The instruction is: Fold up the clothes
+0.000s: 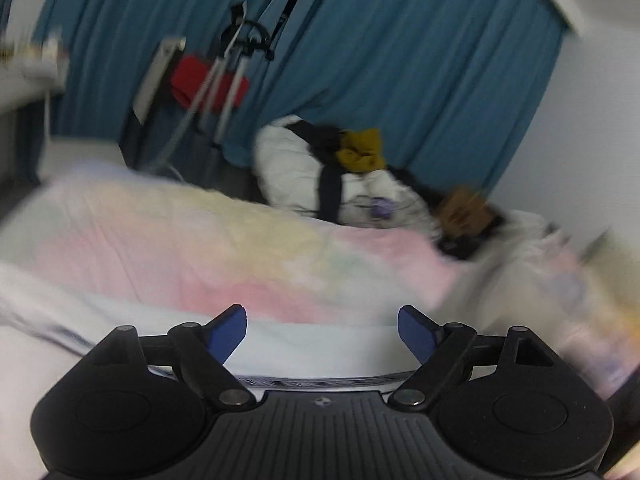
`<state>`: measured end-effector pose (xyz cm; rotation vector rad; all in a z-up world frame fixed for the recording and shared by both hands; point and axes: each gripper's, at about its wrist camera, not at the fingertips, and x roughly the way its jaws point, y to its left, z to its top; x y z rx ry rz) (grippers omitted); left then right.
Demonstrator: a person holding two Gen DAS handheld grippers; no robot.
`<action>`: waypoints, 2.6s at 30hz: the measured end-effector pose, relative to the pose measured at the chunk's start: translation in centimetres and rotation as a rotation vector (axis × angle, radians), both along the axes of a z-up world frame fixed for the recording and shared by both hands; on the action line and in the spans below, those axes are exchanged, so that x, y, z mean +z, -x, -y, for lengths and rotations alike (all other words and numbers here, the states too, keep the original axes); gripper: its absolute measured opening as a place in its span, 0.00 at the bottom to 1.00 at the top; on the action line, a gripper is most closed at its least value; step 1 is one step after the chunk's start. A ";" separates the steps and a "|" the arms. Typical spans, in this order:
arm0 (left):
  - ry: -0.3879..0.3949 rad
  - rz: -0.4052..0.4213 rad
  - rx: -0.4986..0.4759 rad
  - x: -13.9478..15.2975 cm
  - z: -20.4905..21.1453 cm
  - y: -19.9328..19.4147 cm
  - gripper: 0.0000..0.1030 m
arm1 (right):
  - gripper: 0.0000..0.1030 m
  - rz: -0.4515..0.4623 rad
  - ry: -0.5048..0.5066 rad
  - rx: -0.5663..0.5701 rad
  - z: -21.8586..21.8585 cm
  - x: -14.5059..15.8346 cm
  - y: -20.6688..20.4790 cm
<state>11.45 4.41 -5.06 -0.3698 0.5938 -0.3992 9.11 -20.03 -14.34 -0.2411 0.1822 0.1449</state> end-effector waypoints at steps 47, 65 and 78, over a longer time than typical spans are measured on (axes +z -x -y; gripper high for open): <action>-0.141 -0.328 0.012 -12.4 1.6 -12.8 0.21 | 0.14 -0.186 0.094 0.322 -11.3 -7.5 -1.3; -0.134 -0.320 -0.006 -12.7 0.7 -12.4 0.26 | 0.66 -0.272 -0.435 0.324 -4.8 -1.3 0.1; -0.129 -0.326 0.075 -9.0 -0.9 -8.3 0.41 | 0.68 -0.409 -0.296 0.118 -5.9 -7.6 -5.7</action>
